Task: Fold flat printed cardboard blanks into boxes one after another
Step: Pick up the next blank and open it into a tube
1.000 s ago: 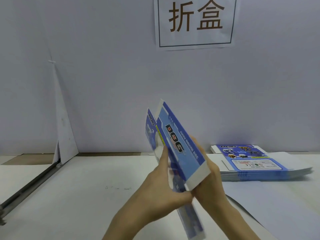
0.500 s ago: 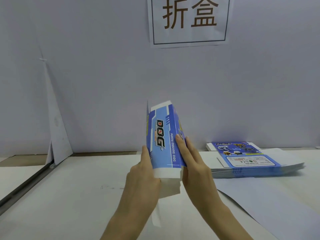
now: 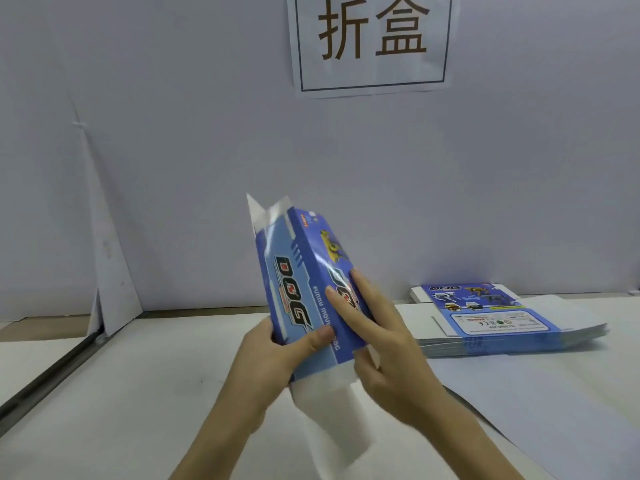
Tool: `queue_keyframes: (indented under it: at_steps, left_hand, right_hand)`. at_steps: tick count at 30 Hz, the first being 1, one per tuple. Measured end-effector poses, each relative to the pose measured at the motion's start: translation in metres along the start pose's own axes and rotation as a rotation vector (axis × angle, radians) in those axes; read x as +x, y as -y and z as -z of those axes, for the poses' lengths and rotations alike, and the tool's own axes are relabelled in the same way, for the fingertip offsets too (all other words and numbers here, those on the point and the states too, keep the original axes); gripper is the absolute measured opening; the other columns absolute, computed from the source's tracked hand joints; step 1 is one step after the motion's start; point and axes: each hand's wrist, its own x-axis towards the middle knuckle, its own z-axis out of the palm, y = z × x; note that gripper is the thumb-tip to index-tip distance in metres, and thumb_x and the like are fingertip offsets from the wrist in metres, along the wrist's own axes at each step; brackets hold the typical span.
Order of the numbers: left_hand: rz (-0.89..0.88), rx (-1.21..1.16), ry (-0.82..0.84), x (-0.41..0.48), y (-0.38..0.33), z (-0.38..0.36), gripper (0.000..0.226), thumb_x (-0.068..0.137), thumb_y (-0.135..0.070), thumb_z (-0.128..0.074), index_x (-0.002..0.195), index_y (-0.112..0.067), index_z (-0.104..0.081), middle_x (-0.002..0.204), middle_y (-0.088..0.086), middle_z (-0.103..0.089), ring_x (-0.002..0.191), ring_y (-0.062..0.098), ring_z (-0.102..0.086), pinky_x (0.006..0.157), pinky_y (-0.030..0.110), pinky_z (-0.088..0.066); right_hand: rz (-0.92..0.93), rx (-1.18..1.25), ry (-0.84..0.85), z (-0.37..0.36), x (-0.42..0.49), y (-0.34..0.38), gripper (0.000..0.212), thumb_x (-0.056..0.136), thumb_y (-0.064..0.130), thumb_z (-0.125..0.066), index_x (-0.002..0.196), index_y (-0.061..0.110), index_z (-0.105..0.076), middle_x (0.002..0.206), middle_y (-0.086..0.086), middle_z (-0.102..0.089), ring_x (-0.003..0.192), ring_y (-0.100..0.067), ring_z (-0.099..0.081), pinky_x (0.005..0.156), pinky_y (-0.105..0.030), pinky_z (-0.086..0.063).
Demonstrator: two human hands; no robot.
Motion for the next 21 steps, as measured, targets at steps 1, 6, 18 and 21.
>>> queue_keyframes:
  at_steps: [1, 6, 18, 21]
  left_hand:
    - [-0.038, 0.004, -0.025, 0.003, 0.001, 0.004, 0.062, 0.049, -0.042, -0.079, 0.106, -0.022, -0.062, 0.093, -0.004, -0.074, 0.081, 0.018, -0.071, 0.06, 0.03, -0.057]
    - [-0.109, -0.092, 0.144, 0.012, 0.003, 0.026, 0.074, 0.045, -0.034, -0.095, 0.11, -0.021, -0.062, 0.103, 0.003, -0.073, 0.093, 0.027, -0.071, 0.065, 0.036, -0.06]
    - [-0.225, -0.045, 0.467, -0.004, -0.006, 0.019, 0.106, 0.038, -0.064, -0.087, 0.128, -0.027, -0.045, 0.117, 0.001, -0.068, 0.106, 0.025, -0.067, 0.077, 0.033, -0.058]
    - [-0.238, -0.073, 0.2, -0.003, -0.004, 0.008, 0.093, 0.037, -0.052, -0.088, 0.119, -0.026, -0.05, 0.103, -0.006, -0.073, 0.09, 0.017, -0.072, 0.063, 0.023, -0.057]
  right_hand:
    - [-0.074, 0.213, 0.066, 0.008, 0.002, 0.002, 0.064, 0.084, 0.008, -0.044, 0.138, 0.042, -0.043, 0.155, 0.021, -0.022, 0.144, -0.005, -0.019, 0.097, -0.029, -0.051]
    - [-0.427, 0.819, -0.174, 0.042, 0.013, -0.007, 0.05, 0.076, 0.031, -0.05, 0.125, 0.04, -0.055, 0.133, 0.016, -0.057, 0.125, -0.005, -0.053, 0.096, -0.031, -0.048]
    - [-0.569, 0.705, 0.135, 0.058, 0.013, 0.001, 0.053, 0.057, 0.06, -0.069, 0.102, 0.033, -0.064, 0.098, 0.005, -0.075, 0.091, -0.015, -0.072, 0.069, -0.021, -0.056]
    - [-0.583, 0.654, 0.142, 0.055, 0.014, 0.007, 0.029, 0.068, 0.058, -0.066, 0.084, 0.034, -0.071, 0.087, 0.01, -0.075, 0.082, -0.006, -0.071, 0.06, -0.011, -0.051]
